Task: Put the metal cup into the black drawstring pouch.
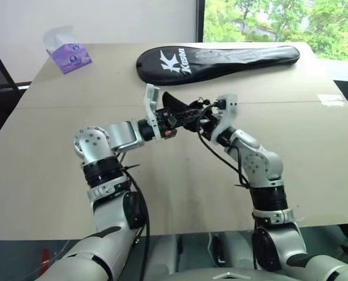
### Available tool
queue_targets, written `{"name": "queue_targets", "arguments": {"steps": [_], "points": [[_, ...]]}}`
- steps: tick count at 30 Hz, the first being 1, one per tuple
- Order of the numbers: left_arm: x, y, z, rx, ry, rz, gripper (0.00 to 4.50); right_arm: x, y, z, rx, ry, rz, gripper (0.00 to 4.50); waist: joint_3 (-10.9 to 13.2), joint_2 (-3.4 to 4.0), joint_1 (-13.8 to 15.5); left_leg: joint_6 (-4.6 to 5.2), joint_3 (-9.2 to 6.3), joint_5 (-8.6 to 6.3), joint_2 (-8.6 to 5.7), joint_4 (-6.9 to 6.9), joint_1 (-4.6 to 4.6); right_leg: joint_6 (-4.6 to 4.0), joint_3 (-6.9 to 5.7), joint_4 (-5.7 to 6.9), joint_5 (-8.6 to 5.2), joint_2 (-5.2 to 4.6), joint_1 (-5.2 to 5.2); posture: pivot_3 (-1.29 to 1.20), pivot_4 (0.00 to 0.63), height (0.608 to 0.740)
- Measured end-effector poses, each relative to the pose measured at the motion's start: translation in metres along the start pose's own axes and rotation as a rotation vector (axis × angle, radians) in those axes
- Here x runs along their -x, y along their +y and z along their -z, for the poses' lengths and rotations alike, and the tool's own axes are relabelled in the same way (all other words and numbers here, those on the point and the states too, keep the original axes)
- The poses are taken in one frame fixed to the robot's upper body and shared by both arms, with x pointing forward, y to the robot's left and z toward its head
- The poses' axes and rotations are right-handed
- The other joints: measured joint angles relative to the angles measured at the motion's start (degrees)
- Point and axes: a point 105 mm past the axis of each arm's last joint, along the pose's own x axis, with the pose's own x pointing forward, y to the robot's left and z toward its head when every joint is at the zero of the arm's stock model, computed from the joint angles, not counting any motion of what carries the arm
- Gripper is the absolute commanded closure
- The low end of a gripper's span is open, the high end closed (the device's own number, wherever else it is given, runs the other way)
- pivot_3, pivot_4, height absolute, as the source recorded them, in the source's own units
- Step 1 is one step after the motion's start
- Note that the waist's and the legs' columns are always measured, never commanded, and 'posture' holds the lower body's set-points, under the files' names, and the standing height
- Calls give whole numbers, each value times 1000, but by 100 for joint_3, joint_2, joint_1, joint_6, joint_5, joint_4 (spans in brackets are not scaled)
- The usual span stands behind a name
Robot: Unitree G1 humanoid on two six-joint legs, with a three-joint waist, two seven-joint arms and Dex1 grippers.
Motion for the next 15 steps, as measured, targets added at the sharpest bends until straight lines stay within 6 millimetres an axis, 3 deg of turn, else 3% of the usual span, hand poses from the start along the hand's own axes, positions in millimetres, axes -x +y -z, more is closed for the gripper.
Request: {"name": "queue_targets", "arguments": {"steps": [6, 12, 15], "points": [[6, 10, -5, 49, -41, -34, 4500, 20, -8, 11, 92, 80, 21, 4474, 0, 0, 8, 0, 0, 0, 0, 0, 0, 0, 0, 0, 0, -2, 0, 0, 150, 740], [4, 11, -3, 54, -35, -39, 4500, 27, -12, 18, 234, 158, 34, 4474, 0, 0, 1, -1, 1, 0, 0, -1, 0, 0, 1, 0, 0, 0, 0, 0, 150, 740], [5, 12, -3, 53, -36, -46, 4500, 36, -14, 15, 370, 190, 11, 3620, 0, -1, 8, -1, 1, 0, -2, -1, 0, 1, -1, -2, 0, 2, 1, 0, 150, 740]]}}
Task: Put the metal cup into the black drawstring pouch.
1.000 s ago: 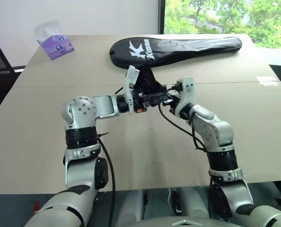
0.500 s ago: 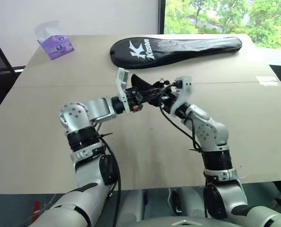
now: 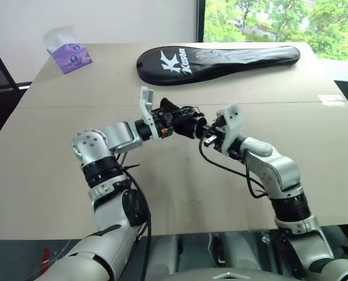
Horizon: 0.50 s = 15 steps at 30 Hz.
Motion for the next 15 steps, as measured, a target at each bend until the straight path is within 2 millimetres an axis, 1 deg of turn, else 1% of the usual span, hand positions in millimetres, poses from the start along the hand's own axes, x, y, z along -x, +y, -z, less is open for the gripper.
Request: {"name": "queue_targets", "arguments": {"steps": [1, 3, 4, 7, 10, 12, 15], "points": [[1, 0, 0, -1, 0, -3, 4500, 6, 0, -1, 25, -1, -5, 3004, 0, 0, 4, 0, 0, 0, 0, 0, 0, 0, 0, 0, 0, -1, 0, 0, 150, 740], [2, 1, -1, -2, -3, -8, 4500, 9, 0, -3, 36, -7, -8, 2388, 0, -1, 8, 0, -1, 0, 1, 0, 0, 0, 0, 0, 0, -2, 0, 0, 150, 740], [2, 1, 0, -3, 1, -9, 4500, 11, 1, -4, 36, -9, -6, 1973, 0, -1, 6, -1, -1, 0, 1, 0, 0, 0, 1, 1, 0, -4, 0, 0, 150, 740], [1, 1, 0, -6, 6, -8, 4500, 15, 6, -6, 12, -16, -33, 1973, 0, -1, 7, -1, -1, 0, 2, 0, 0, 0, 1, 0, 0, -4, 0, 0, 150, 740], [2, 1, -1, -9, 4, -10, 4500, 18, 7, -6, -2, -18, -50, 1973, 0, -1, 9, 0, 0, 0, 2, 0, 0, 0, 1, 0, 0, -4, 0, 0, 150, 740], [2, 0, -1, -10, 5, -6, 4500, 18, 8, -6, -3, -20, -59, 2490, 0, -1, 10, 0, 0, 0, 2, 0, 0, 0, 1, 0, 0, -3, 0, 0, 150, 740], [0, 0, 1, -14, 19, -6, 4500, 14, 10, -4, -9, -19, -72, 3549, 0, -1, 7, 0, 0, 0, 1, 0, 0, 0, 1, 0, 0, -2, 0, 0, 150, 740]]}}
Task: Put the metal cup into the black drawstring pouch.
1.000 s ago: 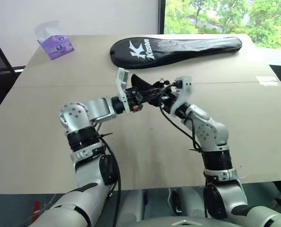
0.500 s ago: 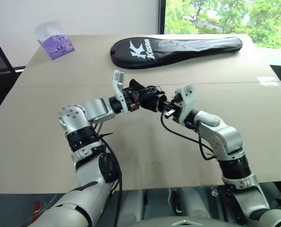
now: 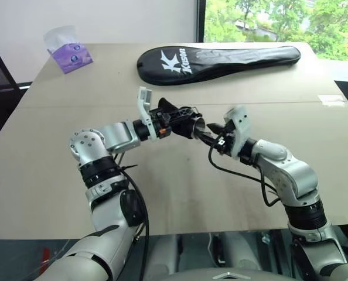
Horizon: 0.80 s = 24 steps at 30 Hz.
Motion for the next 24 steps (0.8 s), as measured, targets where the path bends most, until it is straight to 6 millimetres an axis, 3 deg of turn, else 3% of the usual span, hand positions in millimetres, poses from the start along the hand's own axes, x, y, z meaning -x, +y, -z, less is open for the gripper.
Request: {"name": "queue_targets", "arguments": {"steps": [1, 2, 11, 15, 18, 19, 24], "points": [[-1, 0, 1, -1, 5, 0, 4500, -4, 1, 0, -5, -2, -13, 4215, 0, 0, -6, 0, 0, 0, 0, 0, 0, 0, 0, 0, 0, 0, 0, 0, 150, 740], [-1, 0, 1, -3, 9, 0, 4500, -6, 1, 1, -3, 1, -20, 4438, 0, 0, -4, 0, 0, 0, 0, 0, 0, 0, 0, 1, 0, 0, 0, 0, 150, 740], [-2, -5, 3, -10, 19, 28, 4500, -13, 1, 2, 9, -2, -53, 4438, 0, 0, 4, 0, 0, 0, 0, 0, 0, 0, 0, 0, 0, -2, 0, 0, 150, 740], [-6, -14, 10, -13, 55, 88, 4500, -32, 8, 4, -7, -20, -129, 4438, 0, 0, -23, 0, 1, 0, 2, 0, 3, 0, 2, 2, 0, -2, 0, 0, 150, 740], [-9, -19, 19, -7, 94, 123, 4500, -59, 17, 3, -11, -67, -189, 4438, 0, 0, -33, -1, 2, 0, 4, 0, 4, 0, 3, 3, 0, -2, 0, 0, 150, 740], [-5, -16, 19, -1, 86, 109, 4500, -71, 20, -2, -11, -123, -204, 4438, 1, -1, -52, -1, 7, 0, 4, 0, 6, 0, 10, 3, 0, -2, 0, 0, 150, 740], [7, -15, 21, 13, 67, 118, 4500, -90, 20, -12, -43, -262, -215, 4438, 2, -3, -22, -1, 2, 0, 5, 2, 3, -1, 10, 2, 1, -9, 1, 0, 150, 740]]}}
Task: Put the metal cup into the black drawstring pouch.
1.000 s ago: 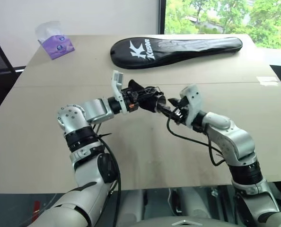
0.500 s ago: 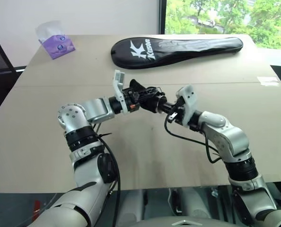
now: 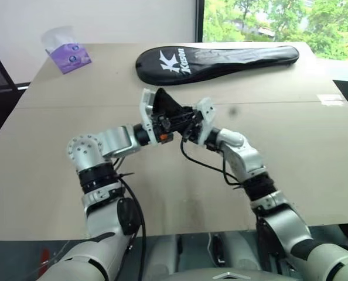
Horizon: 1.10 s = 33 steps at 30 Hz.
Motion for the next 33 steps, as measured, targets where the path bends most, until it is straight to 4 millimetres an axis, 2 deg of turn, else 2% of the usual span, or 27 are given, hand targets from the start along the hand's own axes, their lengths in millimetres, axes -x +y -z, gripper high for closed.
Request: {"name": "queue_targets", "arguments": {"steps": [4, 9, 12, 15, 17, 18, 19, 21, 28, 33], "points": [[6, -5, 0, 15, -33, 25, 4500, -7, -4, -6, -35, -94, -5, 4438, 1, -4, 27, 0, -8, 0, 0, 4, -3, 0, 2, 0, 1, -6, 2, 0, 150, 740], [4, -12, 5, 86, -79, 62, 4500, -4, 1, -11, -75, -147, -78, 4438, 1, -3, 28, 0, -9, -1, 0, 4, -3, -1, 2, 1, 1, -10, 2, 0, 150, 740], [-2, -13, 4, 113, -86, 63, 4500, 1, 2, -10, -8, -122, -77, 4438, 1, -3, 40, 0, -10, 0, -2, 4, -2, -1, 1, 3, 1, -9, 2, 0, 150, 740], [-3, -8, -2, 125, -98, 22, 4500, 13, 4, 4, 80, -22, -76, 4438, 1, -4, 42, 0, -10, 0, -4, 4, -2, -1, 2, 3, 1, -5, 3, 0, 150, 740], [2, -1, -14, 134, -121, -28, 4500, 31, 4, 21, 108, 88, -52, 3926, 1, -3, 54, 0, -10, 0, -5, 4, -2, -1, 0, 2, 0, -3, 2, 0, 150, 740], [6, 8, -19, 149, -138, -64, 4500, 42, -2, 23, 129, 133, -18, 3315, 1, -3, 52, 1, -6, 1, -7, 6, -2, -1, -6, 3, 0, 0, 2, 0, 150, 740], [6, 11, -19, 157, -137, -72, 4500, 45, -3, 19, 149, 140, -7, 2946, 1, -3, 44, 1, -5, 1, -7, 7, -2, -1, -8, 3, 0, 1, 2, 0, 150, 740], [4, 14, -17, 160, -124, -67, 4500, 51, -5, 12, 196, 166, 12, 2732, 1, -3, 42, 0, -7, 1, -6, 6, -2, -2, -13, 3, 0, 3, 2, 0, 150, 740], [7, 29, -14, 162, -111, -91, 4500, 80, -2, 2, 264, 316, 81, 2732, 1, -3, 49, 0, -6, 1, -6, 3, -2, -2, -13, -1, -1, 3, 2, 0, 150, 740], [7, 32, -12, 158, -100, -82, 4500, 88, 1, -8, 286, 340, 108, 2732, 1, -4, 47, 0, -7, 1, -5, 3, -1, -2, -12, -1, -1, 3, 2, 0, 150, 740]]}}
